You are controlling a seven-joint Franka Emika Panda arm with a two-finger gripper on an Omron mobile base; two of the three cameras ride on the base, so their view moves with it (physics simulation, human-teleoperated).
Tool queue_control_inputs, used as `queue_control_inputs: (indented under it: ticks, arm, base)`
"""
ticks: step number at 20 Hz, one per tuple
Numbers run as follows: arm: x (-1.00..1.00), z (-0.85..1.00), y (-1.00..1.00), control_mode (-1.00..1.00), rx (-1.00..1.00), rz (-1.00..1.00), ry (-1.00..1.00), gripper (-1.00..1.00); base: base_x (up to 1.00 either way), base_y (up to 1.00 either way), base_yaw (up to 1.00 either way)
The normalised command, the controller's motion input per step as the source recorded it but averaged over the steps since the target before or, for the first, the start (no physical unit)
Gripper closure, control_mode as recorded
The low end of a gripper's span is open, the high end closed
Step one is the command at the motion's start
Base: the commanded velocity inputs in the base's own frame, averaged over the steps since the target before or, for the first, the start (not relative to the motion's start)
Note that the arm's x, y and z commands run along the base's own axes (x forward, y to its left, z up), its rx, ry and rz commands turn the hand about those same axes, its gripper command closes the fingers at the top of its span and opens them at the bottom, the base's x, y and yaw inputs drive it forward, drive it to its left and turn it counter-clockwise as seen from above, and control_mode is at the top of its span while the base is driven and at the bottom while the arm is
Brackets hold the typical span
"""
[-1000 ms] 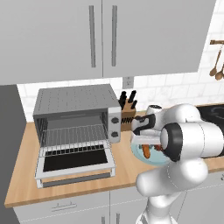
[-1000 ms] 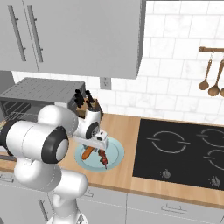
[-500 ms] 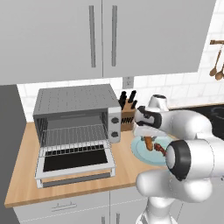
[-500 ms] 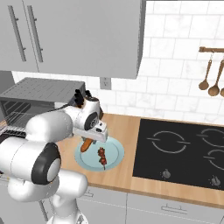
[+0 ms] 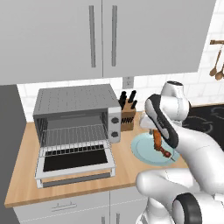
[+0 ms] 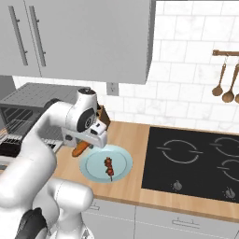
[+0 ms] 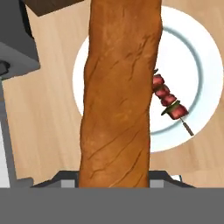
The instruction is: Pick up the kebab skewer and baguette bread, and place them inside the toaster oven. Close the toaster oven door and start by setting the timer.
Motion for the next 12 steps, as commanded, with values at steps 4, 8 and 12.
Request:
queue_control_inputs:
  ticks: [4, 8, 12]
  arm:
    - [-0.85, 0.61, 0.50, -1.00, 0.03, -0.41, -0.07, 1.00]
    - [-0.72, 0.52, 0.59, -1.00, 0.09, -0.53, -0.10, 1.00]
    - [-0.39, 0.48, 0.70, -1.00, 0.09, -0.57, -0.12, 1.00]
  base:
    - [0.00, 0.00, 0.00]
    - [0.00, 0.00, 0.00]
    - [0.00, 0.00, 0.00]
